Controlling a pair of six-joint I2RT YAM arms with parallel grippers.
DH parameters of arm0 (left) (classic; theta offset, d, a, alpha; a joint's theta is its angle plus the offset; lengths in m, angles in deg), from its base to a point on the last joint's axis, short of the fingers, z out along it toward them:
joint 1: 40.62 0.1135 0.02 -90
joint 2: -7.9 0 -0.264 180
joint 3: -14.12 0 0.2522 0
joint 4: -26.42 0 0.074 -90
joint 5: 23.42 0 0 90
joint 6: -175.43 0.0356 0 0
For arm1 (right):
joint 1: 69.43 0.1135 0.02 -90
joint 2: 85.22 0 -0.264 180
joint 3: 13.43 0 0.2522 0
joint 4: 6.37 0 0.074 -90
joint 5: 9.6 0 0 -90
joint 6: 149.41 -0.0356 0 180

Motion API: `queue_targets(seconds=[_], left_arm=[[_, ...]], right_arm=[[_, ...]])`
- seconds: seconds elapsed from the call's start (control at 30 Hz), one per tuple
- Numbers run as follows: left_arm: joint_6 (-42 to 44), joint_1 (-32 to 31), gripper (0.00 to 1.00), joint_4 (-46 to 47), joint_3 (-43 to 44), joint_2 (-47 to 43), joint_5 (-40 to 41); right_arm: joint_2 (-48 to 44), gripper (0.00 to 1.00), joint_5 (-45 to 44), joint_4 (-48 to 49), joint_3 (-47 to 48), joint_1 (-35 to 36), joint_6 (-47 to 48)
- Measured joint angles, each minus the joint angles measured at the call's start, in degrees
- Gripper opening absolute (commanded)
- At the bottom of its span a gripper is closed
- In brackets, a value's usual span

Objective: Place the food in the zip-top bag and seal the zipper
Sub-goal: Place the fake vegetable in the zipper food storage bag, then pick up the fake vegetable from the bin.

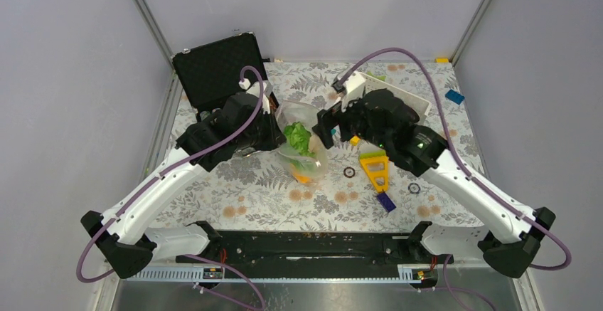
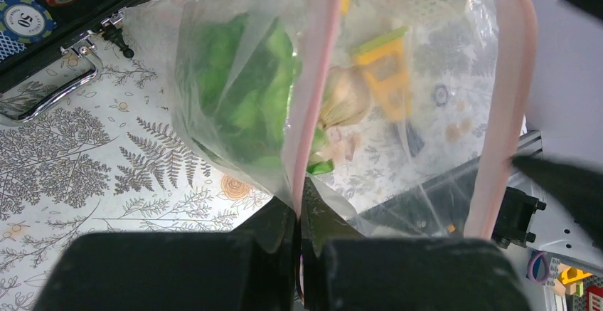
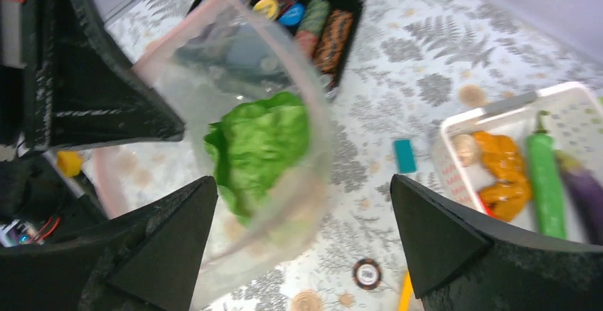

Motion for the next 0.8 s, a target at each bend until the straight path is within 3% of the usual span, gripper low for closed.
queue_targets(seconds=[0.07,0.2,0.33,0.57,0.8], left_arm=[[0.0,0.0,0.0,-0.09,-0.02,-0.09,0.0],[0.02,0.0,0.0,-0.07,-0.02,-0.11,0.0],[0.04,0.0,0.0,-0.09,-0.02,-0.11,0.02],[0.85,0.0,0.0,-0.07,-0.02,-0.11,-0.42],[2.01,0.0,0.0,-0.07,-0.02,0.31,-0.48]], right_arm=[[-1.2,1.0,-0.39,-1.16,0.92,-2.56,1.18],[-0.83,1.0,2.01,-3.21,5.16,-14.67,2.19],[5.16,1.0,4.79,-7.15,11.85,-24.9,3.04],[28.59,0.97,13.33,-20.37,26.95,-37.44,14.34],[49.24,0.94,13.44,-31.04,37.2,-45.64,28.3]])
